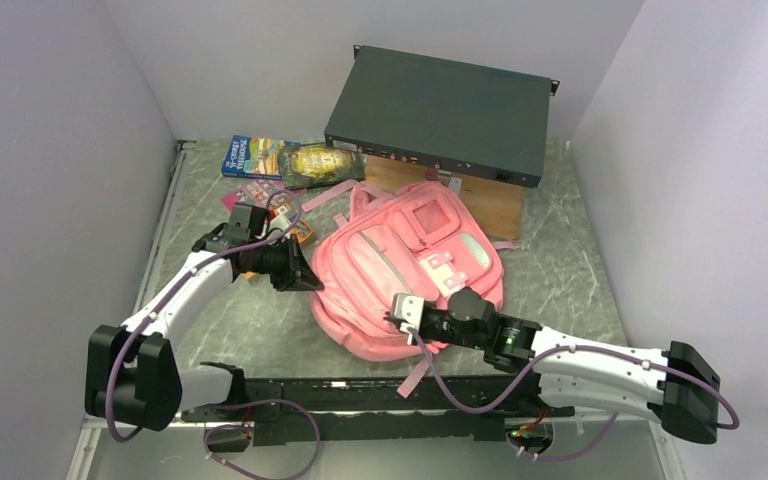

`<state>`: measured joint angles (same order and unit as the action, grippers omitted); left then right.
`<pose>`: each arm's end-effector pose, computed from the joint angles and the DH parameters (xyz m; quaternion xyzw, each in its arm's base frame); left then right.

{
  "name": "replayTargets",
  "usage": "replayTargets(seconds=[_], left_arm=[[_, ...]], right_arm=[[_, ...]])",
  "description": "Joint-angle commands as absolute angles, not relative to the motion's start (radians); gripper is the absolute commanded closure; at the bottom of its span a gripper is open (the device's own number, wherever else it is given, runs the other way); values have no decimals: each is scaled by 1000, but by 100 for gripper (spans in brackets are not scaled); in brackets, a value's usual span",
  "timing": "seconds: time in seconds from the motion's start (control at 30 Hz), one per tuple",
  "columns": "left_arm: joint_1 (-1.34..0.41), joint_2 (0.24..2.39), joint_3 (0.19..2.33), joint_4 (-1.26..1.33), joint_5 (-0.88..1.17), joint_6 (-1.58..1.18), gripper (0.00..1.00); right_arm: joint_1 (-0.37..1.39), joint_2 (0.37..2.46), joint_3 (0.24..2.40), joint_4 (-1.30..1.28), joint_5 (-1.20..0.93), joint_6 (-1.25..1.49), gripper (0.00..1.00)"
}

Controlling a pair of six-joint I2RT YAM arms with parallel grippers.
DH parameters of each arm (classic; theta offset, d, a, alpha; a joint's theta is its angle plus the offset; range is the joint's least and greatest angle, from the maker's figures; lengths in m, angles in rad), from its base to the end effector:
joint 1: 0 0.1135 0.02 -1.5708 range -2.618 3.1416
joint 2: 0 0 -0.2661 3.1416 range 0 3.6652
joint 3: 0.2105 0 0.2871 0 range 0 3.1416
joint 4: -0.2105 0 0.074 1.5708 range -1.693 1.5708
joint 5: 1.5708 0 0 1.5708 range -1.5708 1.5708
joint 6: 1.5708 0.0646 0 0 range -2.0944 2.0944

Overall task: Pack the student bag
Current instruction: Zip the student bag at the center of the board.

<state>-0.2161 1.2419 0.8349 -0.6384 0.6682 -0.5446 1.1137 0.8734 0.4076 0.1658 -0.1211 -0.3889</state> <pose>0.2631 -0.0987 0.2014 -0.0652 0.9139 -0.3851 0.1102 0.1072 0.2357 0.2041 -0.5746 0.5626 0.2556 0.5367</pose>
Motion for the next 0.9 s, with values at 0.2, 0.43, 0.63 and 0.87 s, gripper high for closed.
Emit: replayTargets(seconds=[0.2, 0.43, 0.63, 0.87], left_arm=[[-140, 1224, 957, -587, 773, -463, 100], [-140, 1137, 949, -596, 778, -500, 100], [-140, 1129, 931, -567, 789, -527, 100], [-138, 1131, 960, -601, 773, -508, 100]], right_arm=[[1117, 844, 312, 251, -3, -323, 95], [1117, 942, 332, 281, 49, -363, 100], [1117, 837, 406, 91, 39, -173, 100], [1117, 710, 449, -59, 81, 118, 100]])
